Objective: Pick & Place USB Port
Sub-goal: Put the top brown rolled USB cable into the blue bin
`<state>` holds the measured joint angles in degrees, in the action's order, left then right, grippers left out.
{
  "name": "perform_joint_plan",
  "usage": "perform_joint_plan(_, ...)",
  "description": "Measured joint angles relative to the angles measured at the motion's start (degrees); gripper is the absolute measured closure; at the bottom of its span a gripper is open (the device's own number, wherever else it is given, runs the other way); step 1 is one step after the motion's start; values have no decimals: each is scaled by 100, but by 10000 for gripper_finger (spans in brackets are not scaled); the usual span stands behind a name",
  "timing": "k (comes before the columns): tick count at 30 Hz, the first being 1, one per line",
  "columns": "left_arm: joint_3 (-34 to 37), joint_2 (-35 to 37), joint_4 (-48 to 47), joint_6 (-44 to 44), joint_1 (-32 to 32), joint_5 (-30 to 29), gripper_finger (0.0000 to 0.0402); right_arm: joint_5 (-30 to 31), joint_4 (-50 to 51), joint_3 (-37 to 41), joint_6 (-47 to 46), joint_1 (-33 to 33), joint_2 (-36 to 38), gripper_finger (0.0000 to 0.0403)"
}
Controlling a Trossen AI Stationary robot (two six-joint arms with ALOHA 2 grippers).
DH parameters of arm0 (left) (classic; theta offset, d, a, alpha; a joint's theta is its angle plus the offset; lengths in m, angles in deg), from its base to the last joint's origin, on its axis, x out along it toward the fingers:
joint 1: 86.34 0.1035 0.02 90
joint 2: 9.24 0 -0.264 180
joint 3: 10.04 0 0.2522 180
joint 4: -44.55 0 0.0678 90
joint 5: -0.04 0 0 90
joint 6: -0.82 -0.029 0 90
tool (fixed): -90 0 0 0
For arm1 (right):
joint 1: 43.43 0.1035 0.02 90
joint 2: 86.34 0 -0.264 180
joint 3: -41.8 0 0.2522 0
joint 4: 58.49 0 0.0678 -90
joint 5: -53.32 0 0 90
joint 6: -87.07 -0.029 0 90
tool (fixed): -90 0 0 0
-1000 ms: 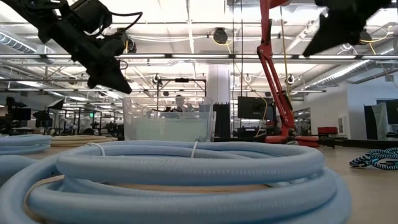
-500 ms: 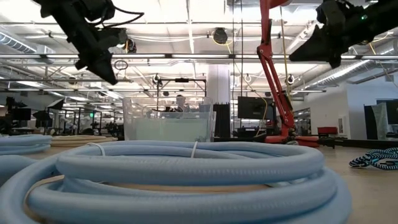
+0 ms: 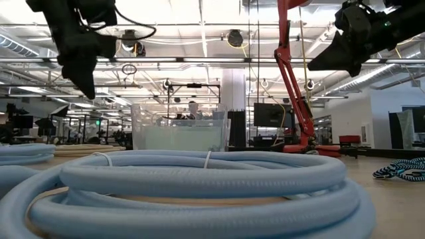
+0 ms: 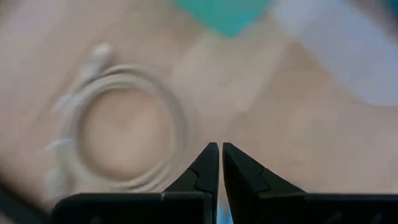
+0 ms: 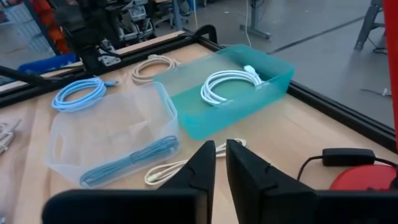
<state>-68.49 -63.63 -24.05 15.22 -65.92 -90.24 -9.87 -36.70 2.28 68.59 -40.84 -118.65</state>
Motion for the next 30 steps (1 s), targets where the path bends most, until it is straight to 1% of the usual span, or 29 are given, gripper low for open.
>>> perform_joint_plan(3, 0, 1, 128, -26, -461, 65, 378, 1, 4, 0, 78, 1, -7, 359)
perform_joint_plan(7, 0, 0, 255, -521, -1054, -101, 378, 9, 5, 0, 166, 2, -49, 347)
perform_joint_plan(9, 1, 1, 454, -655, -1379, -292, 378, 9, 8, 0, 166, 2, -84, 343)
perform_joint_plan(12, 2, 0, 845, -280, -1743, -774, 378, 9, -2, 0, 164, 2, -125, 339)
perform_joint_plan(14, 2, 0, 990, 100, -1882, -954, 378, 9, -8, 0, 164, 2, -136, 339)
perform_joint_plan(18, 2, 1, 1053, 558, -1906, -1148, 378, 9, -6, 0, 129, 2, -138, 342)
perform_joint_plan(21, 2, 0, 620, 699, -1780, -1582, 378, 9, -6, 0, 121, 2, -138, 343)
perform_joint_plan(22, 2, 2, 482, 627, -1716, -1663, 378, 9, -6, 0, 106, 2, -138, 343)
perform_joint_plan(24, 4, 0, 296, 171, -1587, -1600, 378, 9, -6, -2, 23, 2, -138, 343)
perform_joint_plan(26, 6, 0, 264, -356, -1558, -1434, 378, 9, -6, -2, -82, 2, -138, 344)
perform_joint_plan(30, 7, -71, 275, -893, -1560, -1363, 377, -4, -6, -2, -167, 2, -136, 343)
